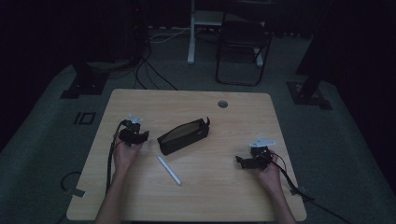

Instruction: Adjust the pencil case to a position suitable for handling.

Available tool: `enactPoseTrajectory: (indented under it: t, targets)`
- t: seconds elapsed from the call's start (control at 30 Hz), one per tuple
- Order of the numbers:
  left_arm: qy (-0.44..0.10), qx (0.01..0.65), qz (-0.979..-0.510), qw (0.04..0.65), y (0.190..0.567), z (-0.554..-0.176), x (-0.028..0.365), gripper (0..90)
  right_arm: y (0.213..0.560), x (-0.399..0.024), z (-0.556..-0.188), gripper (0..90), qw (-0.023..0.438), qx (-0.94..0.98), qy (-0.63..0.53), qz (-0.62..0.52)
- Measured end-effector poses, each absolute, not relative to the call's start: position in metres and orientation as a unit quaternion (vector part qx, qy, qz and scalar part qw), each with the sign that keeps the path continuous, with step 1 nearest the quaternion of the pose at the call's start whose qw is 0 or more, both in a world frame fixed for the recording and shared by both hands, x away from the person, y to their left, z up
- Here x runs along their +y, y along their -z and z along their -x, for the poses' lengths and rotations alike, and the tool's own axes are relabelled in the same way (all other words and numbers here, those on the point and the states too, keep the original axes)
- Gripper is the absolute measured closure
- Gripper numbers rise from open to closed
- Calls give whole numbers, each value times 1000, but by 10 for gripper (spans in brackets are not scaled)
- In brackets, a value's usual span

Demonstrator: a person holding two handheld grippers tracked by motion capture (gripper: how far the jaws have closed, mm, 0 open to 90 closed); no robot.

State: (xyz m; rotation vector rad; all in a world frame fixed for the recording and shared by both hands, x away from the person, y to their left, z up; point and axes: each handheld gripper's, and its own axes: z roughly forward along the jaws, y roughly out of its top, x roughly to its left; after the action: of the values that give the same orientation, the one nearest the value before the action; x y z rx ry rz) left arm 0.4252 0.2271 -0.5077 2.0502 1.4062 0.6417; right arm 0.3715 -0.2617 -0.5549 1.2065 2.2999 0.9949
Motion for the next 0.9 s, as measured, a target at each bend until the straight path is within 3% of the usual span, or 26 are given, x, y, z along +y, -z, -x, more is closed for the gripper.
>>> enactPoseTrajectory:
  t: [0.9]
  targets:
    - [-225,463,-768,381,458,-404,205,470,555,-262,-372,119,180,813,-352,-428]
